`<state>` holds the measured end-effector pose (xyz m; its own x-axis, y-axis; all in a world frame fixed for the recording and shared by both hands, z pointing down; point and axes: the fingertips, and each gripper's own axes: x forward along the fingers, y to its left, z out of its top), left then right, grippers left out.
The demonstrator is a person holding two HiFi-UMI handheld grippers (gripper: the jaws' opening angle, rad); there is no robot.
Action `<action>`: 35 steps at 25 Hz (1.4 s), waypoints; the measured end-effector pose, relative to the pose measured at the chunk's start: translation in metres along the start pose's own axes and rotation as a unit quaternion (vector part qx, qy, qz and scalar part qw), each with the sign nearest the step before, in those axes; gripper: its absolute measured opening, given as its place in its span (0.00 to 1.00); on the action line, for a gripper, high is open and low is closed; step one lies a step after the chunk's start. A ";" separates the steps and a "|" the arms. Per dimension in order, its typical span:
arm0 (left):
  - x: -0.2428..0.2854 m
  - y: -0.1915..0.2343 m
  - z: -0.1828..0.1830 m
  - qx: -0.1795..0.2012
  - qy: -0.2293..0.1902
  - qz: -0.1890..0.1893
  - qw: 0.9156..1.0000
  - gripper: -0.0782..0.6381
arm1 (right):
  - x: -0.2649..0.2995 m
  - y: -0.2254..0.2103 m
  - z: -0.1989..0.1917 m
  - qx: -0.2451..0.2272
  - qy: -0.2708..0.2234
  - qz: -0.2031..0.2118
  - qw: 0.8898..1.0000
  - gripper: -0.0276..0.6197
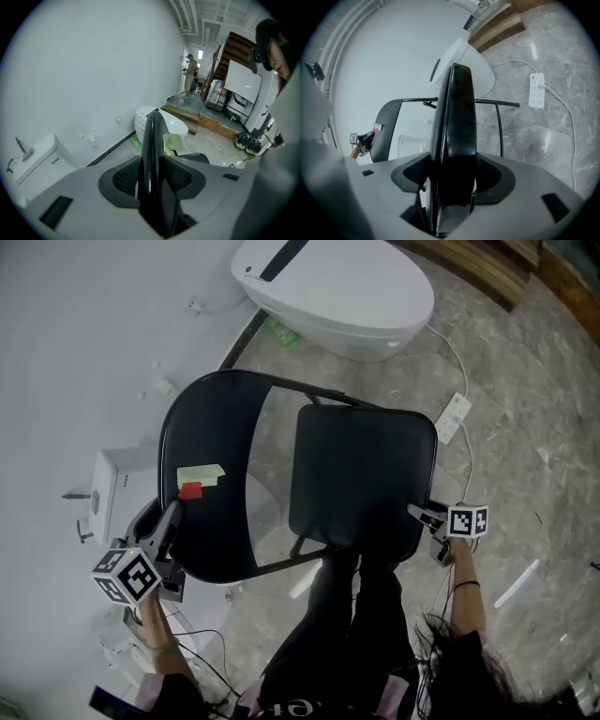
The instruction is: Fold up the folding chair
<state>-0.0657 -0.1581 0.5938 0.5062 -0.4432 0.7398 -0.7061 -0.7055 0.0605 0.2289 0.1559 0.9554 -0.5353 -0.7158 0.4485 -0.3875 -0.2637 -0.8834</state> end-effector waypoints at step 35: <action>-0.130 -0.101 0.098 -0.036 -0.063 -0.137 0.988 0.30 | 0.026 0.320 0.014 -0.067 -0.006 -0.011 0.998 0.33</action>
<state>-0.0120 -0.0838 0.4260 0.7375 -0.3100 0.6000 -0.5657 -0.7689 0.2980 0.1017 0.0433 0.6828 -0.5165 -0.7194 0.4643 -0.4964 -0.1902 -0.8470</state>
